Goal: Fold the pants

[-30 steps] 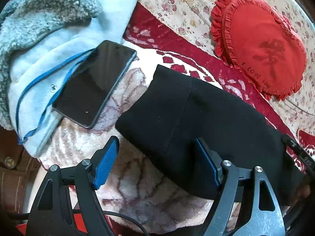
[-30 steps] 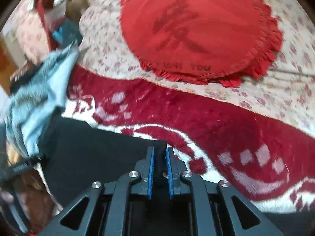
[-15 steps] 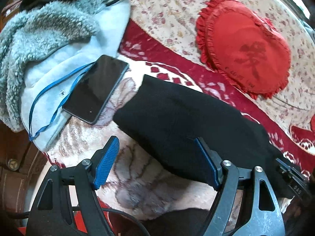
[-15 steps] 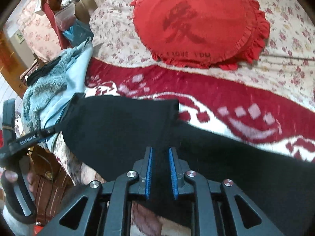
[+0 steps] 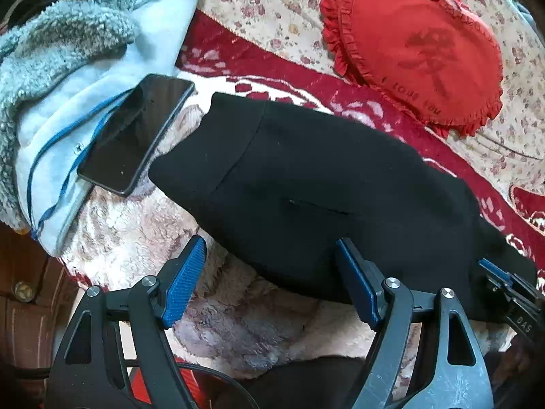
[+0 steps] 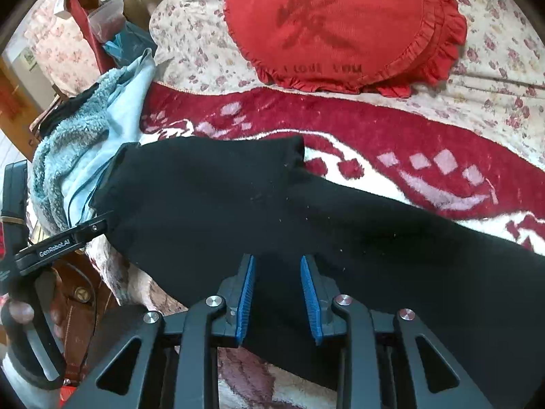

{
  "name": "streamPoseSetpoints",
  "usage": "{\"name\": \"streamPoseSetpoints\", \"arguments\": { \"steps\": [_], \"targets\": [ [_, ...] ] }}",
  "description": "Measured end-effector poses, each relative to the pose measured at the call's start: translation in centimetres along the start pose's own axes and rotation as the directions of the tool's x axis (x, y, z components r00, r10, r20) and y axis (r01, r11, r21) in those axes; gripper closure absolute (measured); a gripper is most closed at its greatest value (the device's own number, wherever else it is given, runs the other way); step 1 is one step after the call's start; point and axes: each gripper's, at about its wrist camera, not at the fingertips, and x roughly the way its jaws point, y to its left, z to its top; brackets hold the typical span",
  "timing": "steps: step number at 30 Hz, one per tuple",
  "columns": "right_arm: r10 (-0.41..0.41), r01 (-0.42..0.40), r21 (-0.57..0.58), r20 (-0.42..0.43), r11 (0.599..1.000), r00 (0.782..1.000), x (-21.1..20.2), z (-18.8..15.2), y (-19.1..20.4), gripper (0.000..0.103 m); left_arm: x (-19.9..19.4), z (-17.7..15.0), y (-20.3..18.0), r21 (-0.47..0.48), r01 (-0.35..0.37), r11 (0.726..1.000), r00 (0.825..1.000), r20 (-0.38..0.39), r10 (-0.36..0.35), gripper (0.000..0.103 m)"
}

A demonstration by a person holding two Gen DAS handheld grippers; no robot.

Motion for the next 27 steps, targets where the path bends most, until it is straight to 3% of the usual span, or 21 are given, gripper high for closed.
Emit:
{"name": "streamPoseSetpoints", "arguments": {
  "steps": [3,7,14,19,27],
  "targets": [
    [0.013,-0.013,0.008,0.002,1.000,1.000,0.3,-0.1,-0.3,0.074,0.4,-0.2,0.1,-0.006,0.000,1.000,1.000,-0.011,-0.001,0.025],
    [0.074,-0.074,0.016,0.018,0.997,0.997,0.5,-0.3,-0.4,0.057,0.4,-0.3,-0.1,-0.008,-0.008,1.000,1.000,-0.016,0.008,0.025],
    [0.092,-0.091,0.046,-0.026,0.995,0.995,-0.5,-0.2,-0.8,0.057,-1.5,-0.6,-1.7,0.038,0.016,0.999,1.000,-0.012,-0.016,0.025],
    [-0.043,0.042,0.056,0.014,0.998,0.999,-4.9,-1.4,-3.7,0.057,-3.5,-0.7,-5.5,0.135,0.061,0.989,0.998,0.013,-0.064,0.025],
    [-0.198,0.182,0.261,0.035,0.948,0.980,-11.6,-7.7,-13.5,0.057,-3.2,-1.8,-13.9,0.301,0.156,0.941,0.988,-0.047,-0.148,0.025]
  ]
}}
